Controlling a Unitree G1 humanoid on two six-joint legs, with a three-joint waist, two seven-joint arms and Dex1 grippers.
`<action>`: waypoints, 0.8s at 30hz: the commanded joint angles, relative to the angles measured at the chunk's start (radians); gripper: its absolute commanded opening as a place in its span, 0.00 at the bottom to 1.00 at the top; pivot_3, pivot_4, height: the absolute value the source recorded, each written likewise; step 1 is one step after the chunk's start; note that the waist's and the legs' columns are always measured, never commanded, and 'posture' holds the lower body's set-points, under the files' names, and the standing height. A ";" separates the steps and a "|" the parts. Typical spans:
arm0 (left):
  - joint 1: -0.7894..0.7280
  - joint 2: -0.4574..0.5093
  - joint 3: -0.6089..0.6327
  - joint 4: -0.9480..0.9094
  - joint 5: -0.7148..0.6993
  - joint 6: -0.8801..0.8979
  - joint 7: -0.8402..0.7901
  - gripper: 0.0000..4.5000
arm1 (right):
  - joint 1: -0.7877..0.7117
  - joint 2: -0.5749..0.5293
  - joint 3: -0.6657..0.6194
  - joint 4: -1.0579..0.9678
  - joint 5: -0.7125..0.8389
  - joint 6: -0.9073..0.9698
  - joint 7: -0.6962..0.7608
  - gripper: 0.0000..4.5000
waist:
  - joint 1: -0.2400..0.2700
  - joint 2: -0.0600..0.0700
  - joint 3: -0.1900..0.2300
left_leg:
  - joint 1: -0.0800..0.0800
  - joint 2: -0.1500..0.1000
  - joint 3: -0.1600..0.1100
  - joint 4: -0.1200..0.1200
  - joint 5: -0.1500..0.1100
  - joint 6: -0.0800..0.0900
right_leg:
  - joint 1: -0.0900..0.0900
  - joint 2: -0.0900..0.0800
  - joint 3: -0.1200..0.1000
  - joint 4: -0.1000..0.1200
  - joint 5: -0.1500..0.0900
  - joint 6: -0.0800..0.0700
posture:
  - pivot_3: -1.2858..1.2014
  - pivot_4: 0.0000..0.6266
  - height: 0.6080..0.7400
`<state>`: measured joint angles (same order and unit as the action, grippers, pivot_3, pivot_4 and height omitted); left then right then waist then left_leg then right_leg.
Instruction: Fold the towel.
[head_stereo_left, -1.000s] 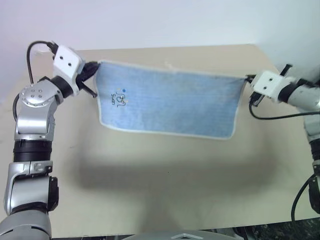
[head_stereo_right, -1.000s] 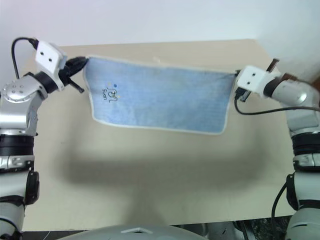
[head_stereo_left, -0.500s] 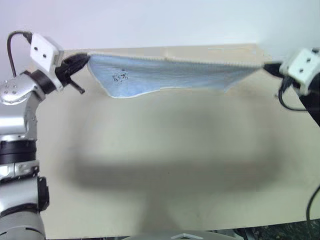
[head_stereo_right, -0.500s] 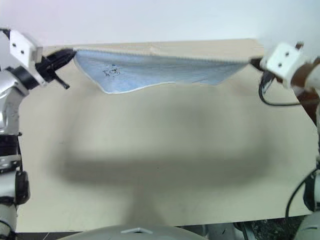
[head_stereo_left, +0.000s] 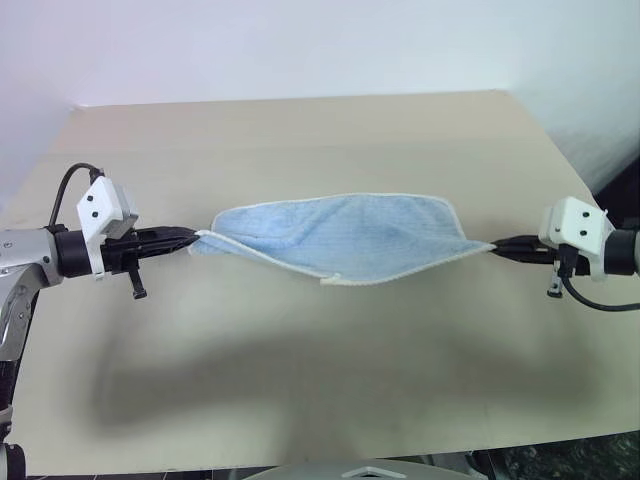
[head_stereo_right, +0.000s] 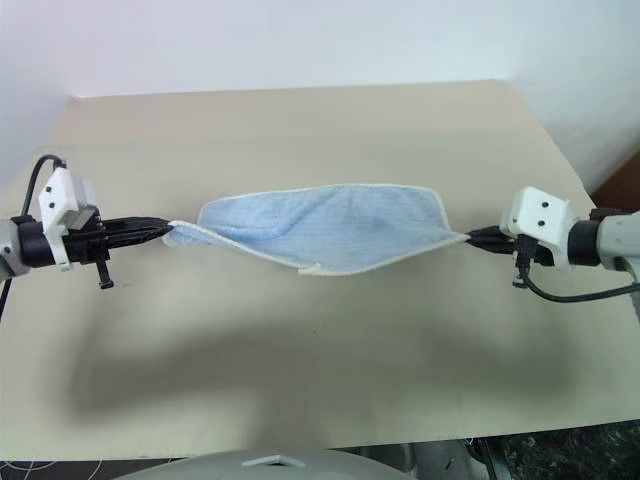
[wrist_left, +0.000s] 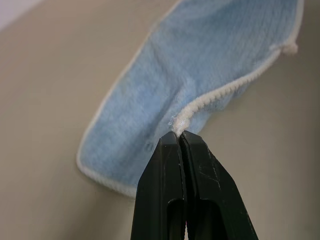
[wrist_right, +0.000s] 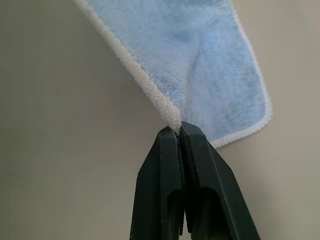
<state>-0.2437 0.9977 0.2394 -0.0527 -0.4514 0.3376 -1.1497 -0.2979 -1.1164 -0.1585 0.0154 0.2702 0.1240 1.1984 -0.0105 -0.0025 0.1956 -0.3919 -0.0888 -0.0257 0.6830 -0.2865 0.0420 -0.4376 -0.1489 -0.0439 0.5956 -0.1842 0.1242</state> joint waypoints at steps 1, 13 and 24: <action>-0.079 -0.021 -0.044 0.104 0.137 -0.095 0.113 0.00 | -0.100 0.038 0.047 0.075 -0.090 -0.048 -0.080 0.01 | 0.002 0.000 0.000 | 0.000 0.000 0.000 0.000 0.000 0.000 | 0.000 0.000 0.000 0.000 0.000 0.000 | 0.52 0.24 0.91; -0.400 -0.183 -0.268 0.582 0.497 -0.416 0.403 0.00 | -0.456 0.226 0.278 0.579 -0.426 -0.274 -0.365 0.01 | 0.007 0.000 0.000 | -0.010 -0.003 0.001 -0.002 0.005 -0.003 | -0.009 0.000 0.000 0.001 0.000 0.000 | 0.52 0.24 0.91; -0.445 -0.251 -0.282 0.693 0.513 -0.487 0.423 0.21 | -0.506 0.258 0.303 0.718 -0.490 -0.396 -0.440 0.10 | -0.003 -0.001 0.000 | -0.015 -0.003 0.001 0.000 0.006 -0.003 | -0.014 -0.001 0.000 0.002 0.001 0.000 | 0.52 0.24 0.91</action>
<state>-0.6715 0.7414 -0.0798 0.6465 0.0832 -0.1418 -0.7312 -0.7875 -0.8431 0.1687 0.7421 -0.2232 -0.2553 0.7706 -0.0130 -0.0031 0.1953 -0.4065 -0.0921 -0.0244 0.6832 -0.2807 0.0388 -0.4512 -0.1495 -0.0438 0.5978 -0.1835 0.1242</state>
